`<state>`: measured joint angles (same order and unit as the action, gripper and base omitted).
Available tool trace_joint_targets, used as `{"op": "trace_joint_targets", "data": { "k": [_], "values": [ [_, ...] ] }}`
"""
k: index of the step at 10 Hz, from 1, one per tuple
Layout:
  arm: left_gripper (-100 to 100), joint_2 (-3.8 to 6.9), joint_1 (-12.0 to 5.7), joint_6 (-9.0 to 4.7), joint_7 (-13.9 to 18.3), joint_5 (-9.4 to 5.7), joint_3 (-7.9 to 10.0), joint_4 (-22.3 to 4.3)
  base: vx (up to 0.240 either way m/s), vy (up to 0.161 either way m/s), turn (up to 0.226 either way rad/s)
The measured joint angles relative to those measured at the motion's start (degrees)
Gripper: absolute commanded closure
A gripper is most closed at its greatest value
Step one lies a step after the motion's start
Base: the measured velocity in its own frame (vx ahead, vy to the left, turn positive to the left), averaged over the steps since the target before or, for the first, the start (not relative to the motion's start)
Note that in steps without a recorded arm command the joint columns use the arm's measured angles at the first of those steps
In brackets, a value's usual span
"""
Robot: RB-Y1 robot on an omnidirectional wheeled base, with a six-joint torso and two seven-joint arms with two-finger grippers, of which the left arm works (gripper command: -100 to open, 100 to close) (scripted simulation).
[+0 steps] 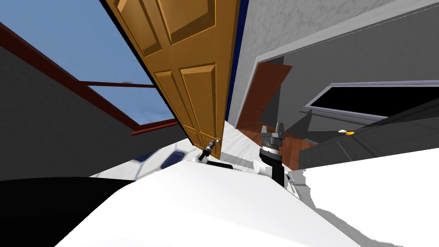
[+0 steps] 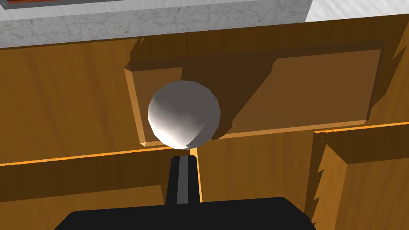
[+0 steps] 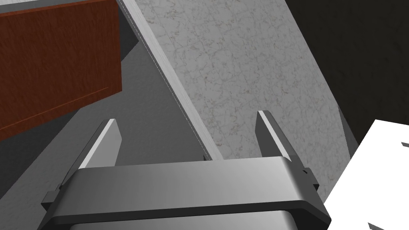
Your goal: Push the door open
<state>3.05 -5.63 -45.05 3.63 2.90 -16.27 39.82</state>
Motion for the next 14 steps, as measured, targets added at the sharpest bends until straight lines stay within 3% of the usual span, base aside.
{"op": "trace_joint_targets", "data": {
  "k": [3,5,8,10,11,12,14],
  "values": [
    [-100,0.34,0.35,0.35,-0.79,-0.01,-0.12,0.55,-0.197,0.071,0.053],
    [-100,-0.3,0.91,0.64,-1.35,0.01,-0.28,1.16,-0.205,0.075,0.074],
    [-100,-2.79,1.63,1.91,-2.0,0.03,-0.56,2.94,-0.169,0.008,0.05],
    [-100,-4.93,0.52,0.62,-2.51,-0.15,-0.26,0.35,-0.103,-0.037,0.014],
    [-100,-5.02,0.54,0.43,-2.54,-0.15,-0.27,0.26,0.124,-0.004,-0.027],
    [-100,-4.23,0.17,-0.12,-2.61,-0.24,-0.09,-0.78,0.196,-0.001,-0.022],
    [-100,-2.57,0.58,0.46,-2.69,-0.26,0.01,0.43,0.248,-0.025,-0.026]
  ]
}}
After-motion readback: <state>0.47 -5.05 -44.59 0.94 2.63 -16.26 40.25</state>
